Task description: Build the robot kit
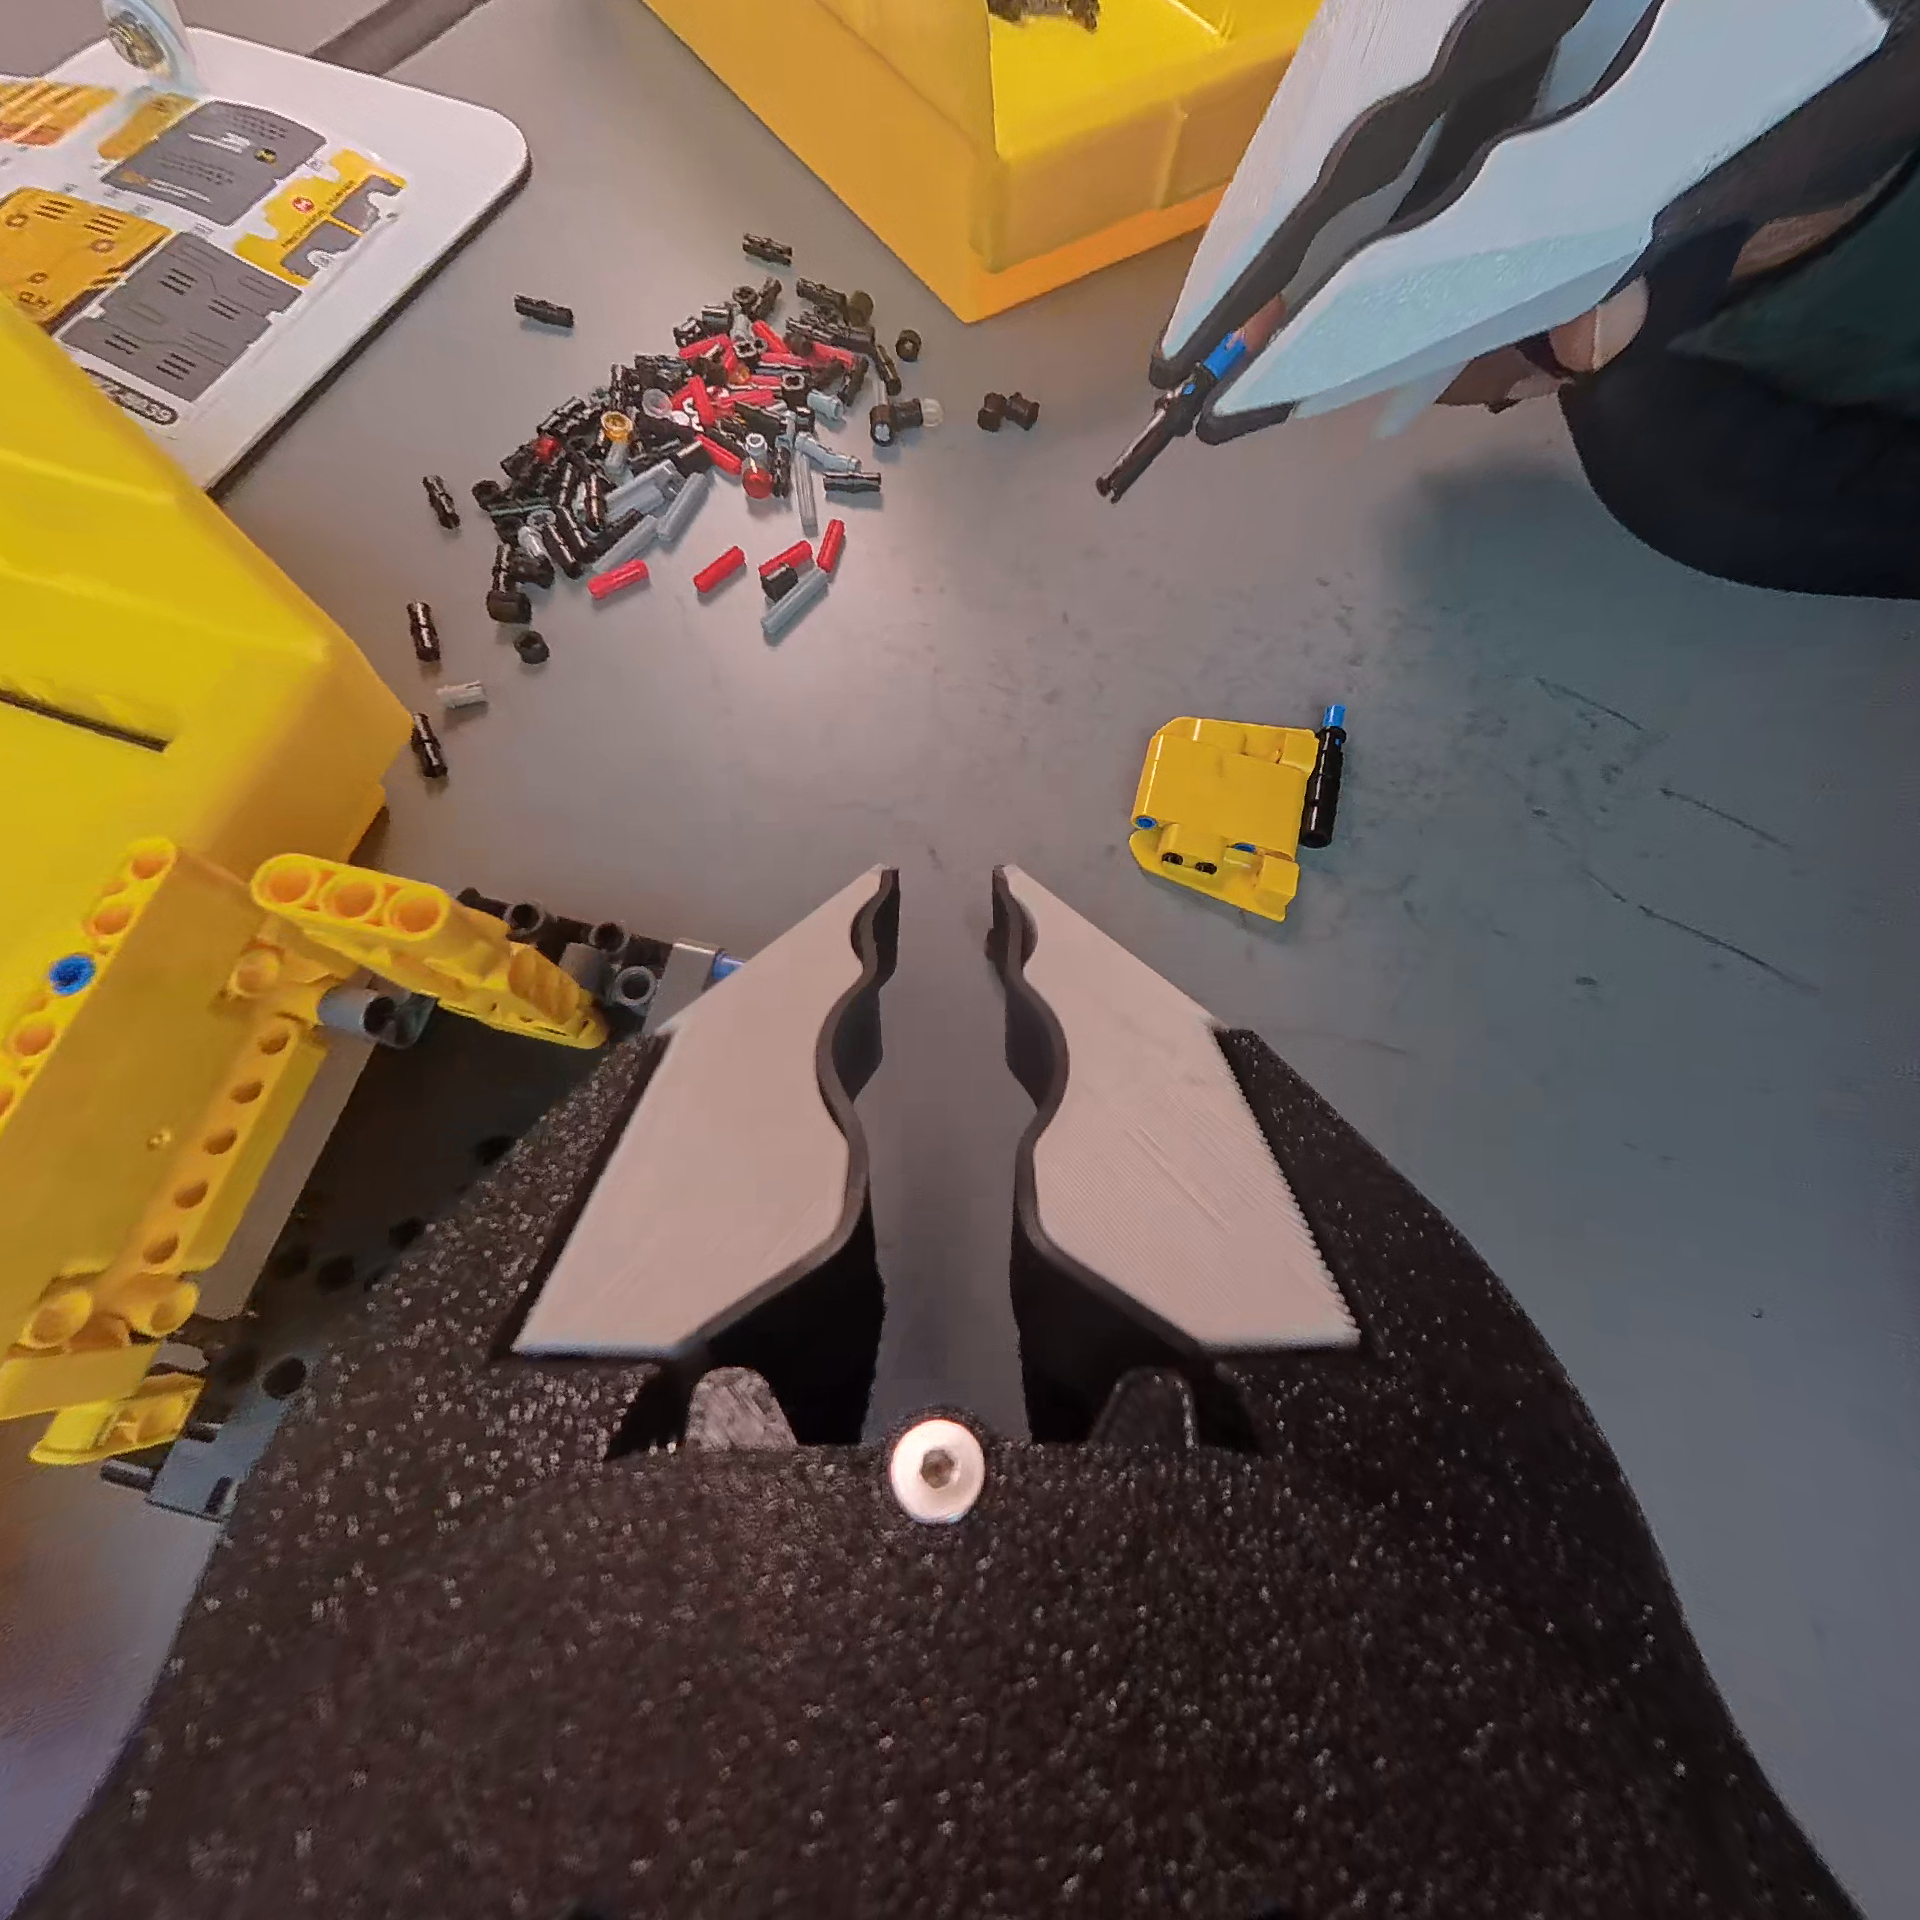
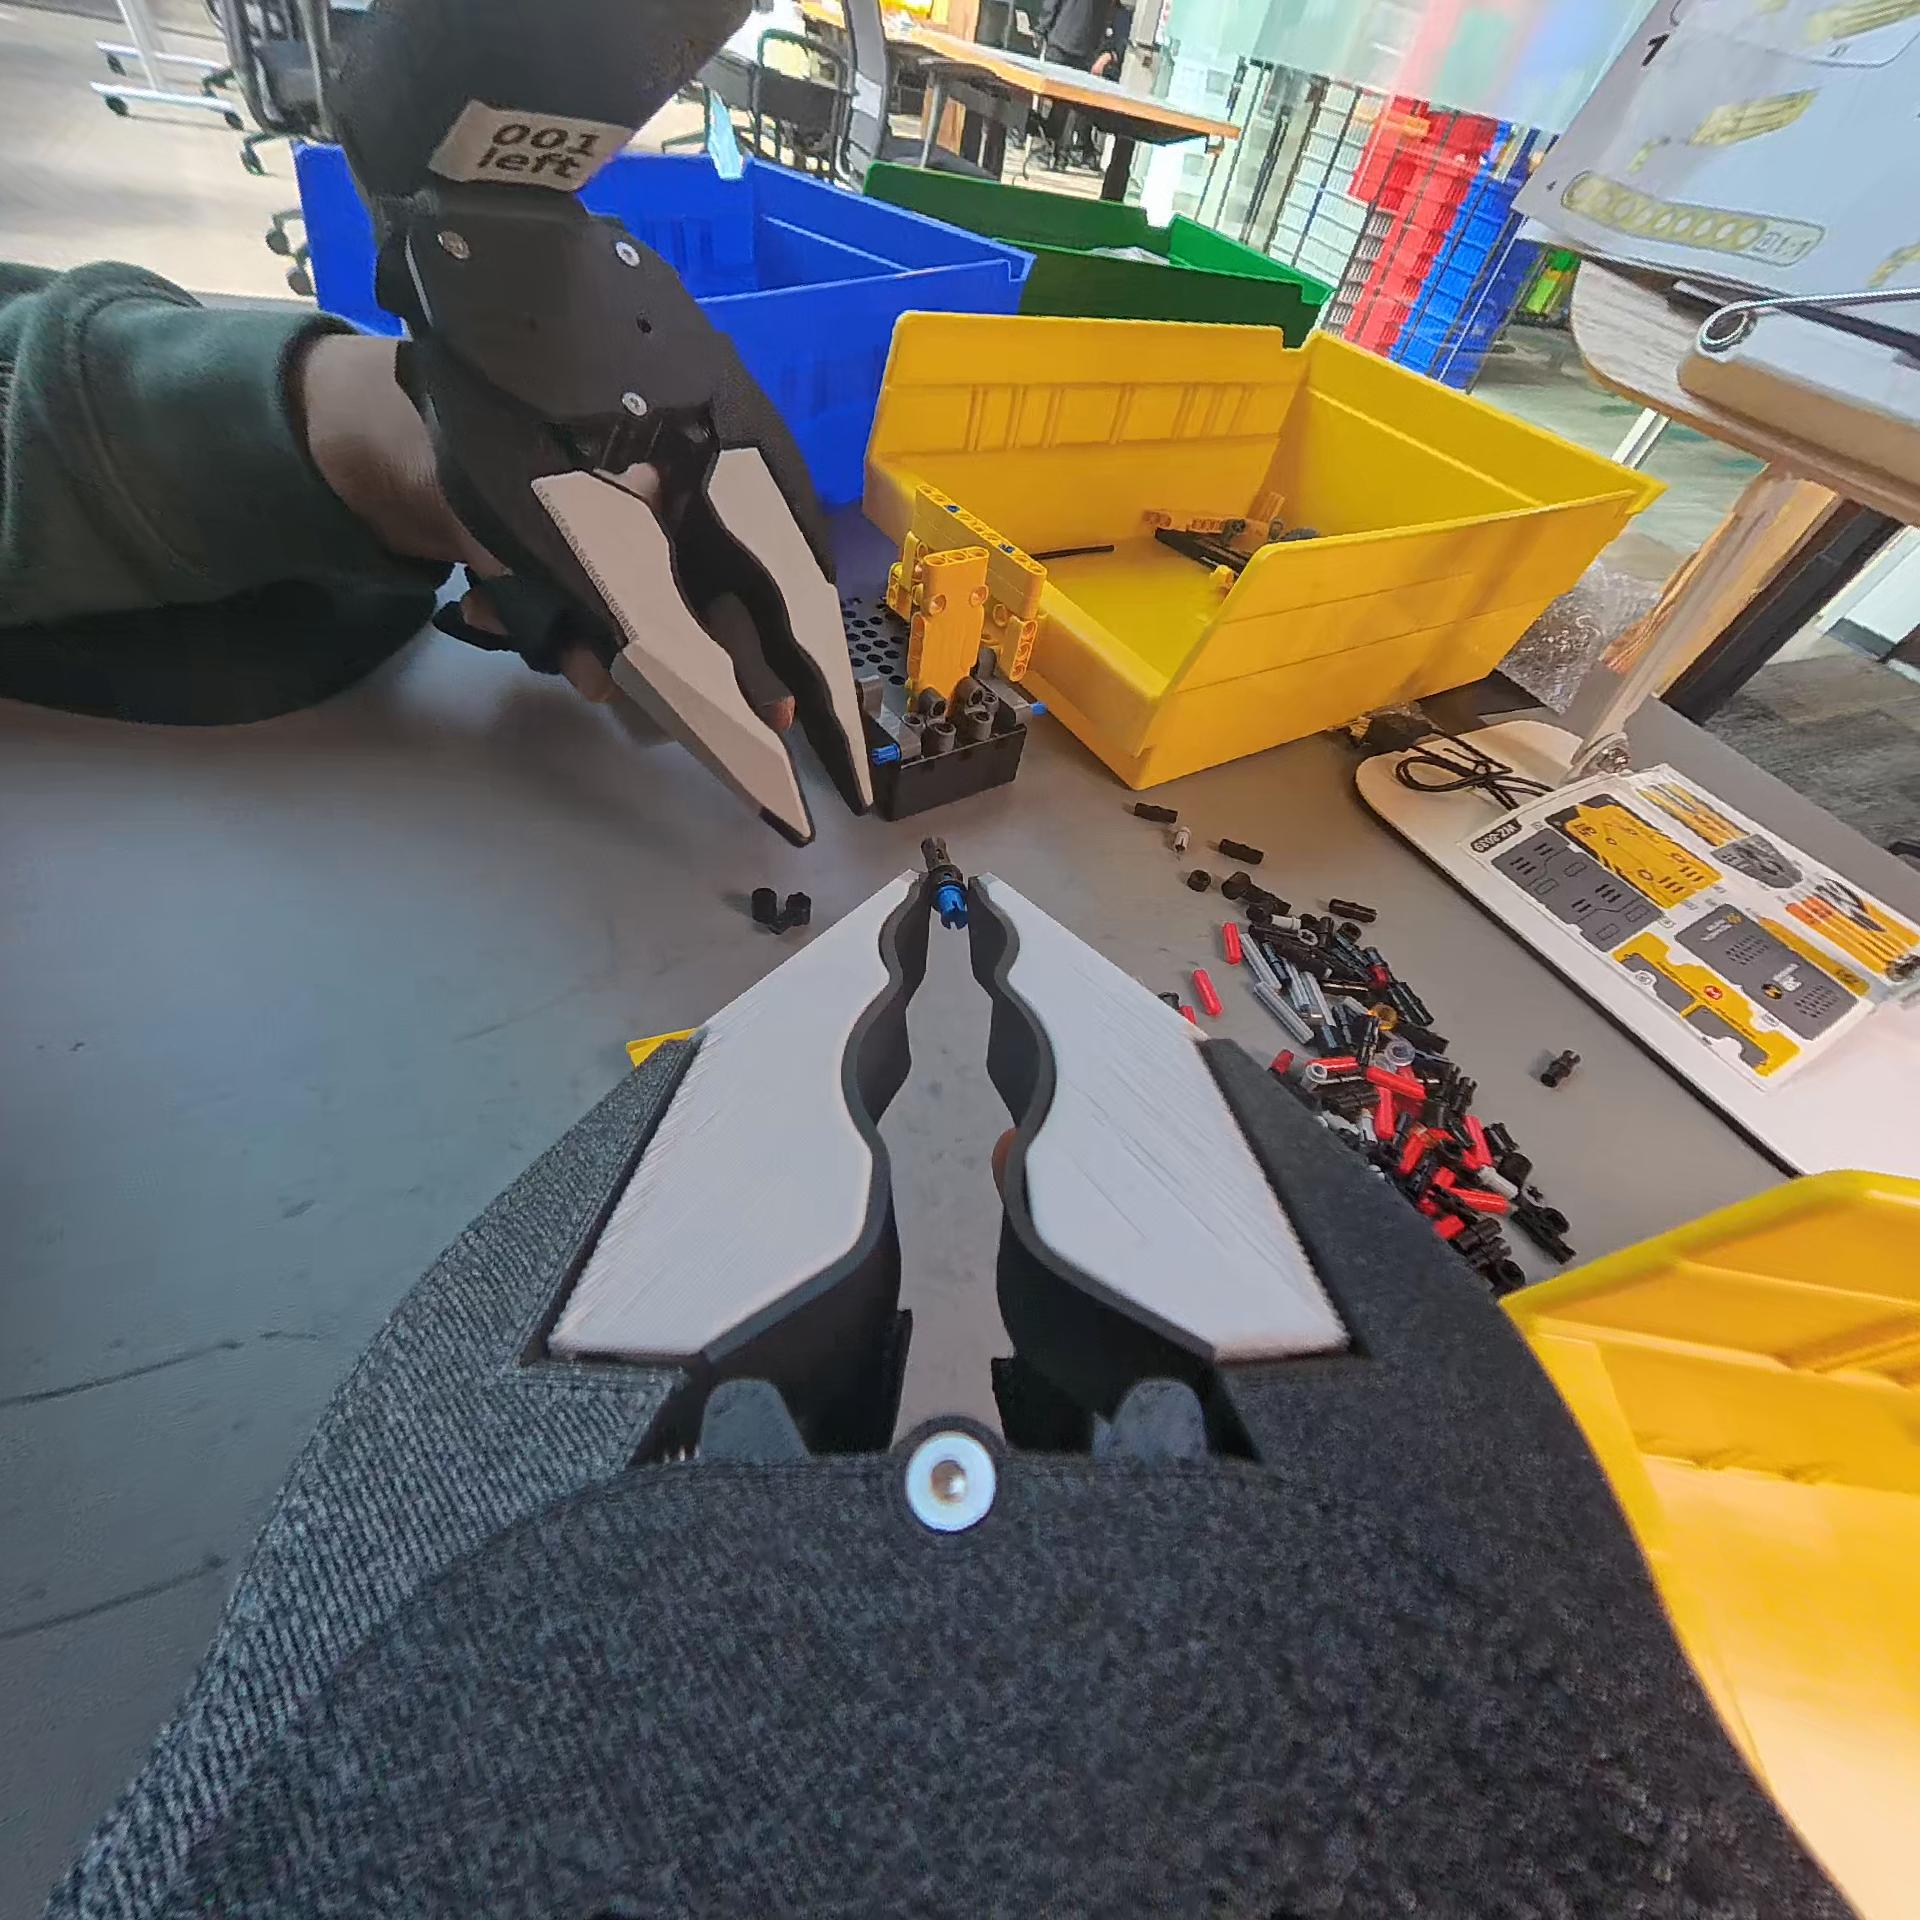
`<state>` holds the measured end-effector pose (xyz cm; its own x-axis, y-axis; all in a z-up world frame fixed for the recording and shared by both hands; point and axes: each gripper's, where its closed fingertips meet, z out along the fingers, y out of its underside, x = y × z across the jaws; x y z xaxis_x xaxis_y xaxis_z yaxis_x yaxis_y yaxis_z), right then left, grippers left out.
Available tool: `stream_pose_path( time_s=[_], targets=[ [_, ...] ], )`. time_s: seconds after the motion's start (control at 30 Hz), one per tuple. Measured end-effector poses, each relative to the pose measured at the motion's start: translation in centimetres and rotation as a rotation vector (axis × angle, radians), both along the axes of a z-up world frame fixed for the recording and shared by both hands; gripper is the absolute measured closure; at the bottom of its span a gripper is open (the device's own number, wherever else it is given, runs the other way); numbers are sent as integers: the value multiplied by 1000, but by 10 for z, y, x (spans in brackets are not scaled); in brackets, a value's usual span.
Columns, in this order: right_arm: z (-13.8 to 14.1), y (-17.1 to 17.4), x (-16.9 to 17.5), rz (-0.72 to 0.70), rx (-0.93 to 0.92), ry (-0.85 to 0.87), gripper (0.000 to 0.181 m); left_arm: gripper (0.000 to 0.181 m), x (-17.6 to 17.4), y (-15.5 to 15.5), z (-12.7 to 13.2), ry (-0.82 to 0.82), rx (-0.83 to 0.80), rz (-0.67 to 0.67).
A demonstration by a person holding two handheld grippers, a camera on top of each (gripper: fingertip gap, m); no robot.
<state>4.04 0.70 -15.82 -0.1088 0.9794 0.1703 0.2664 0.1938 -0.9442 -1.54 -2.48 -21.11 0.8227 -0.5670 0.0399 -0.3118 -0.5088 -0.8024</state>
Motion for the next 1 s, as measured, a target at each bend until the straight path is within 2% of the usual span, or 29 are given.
stream_pose_path(
  time_s=[0.17,0.37,0.7,1.0],
  targets=[
    [1,-1,0,5,12,-1,175,158,9,-6,-14,35,-49,-53],
    [0,-2,1,8,20,-5,175,164,10,-9,-27,100,-76,-76],
    [-3,-2,0,8,21,-14,175,175,10,-12,-30,141,-82,-90],
    [-3,-2,0,10,23,-13,175,169,9,-12,-26,90,-86,-83]
  ],
)
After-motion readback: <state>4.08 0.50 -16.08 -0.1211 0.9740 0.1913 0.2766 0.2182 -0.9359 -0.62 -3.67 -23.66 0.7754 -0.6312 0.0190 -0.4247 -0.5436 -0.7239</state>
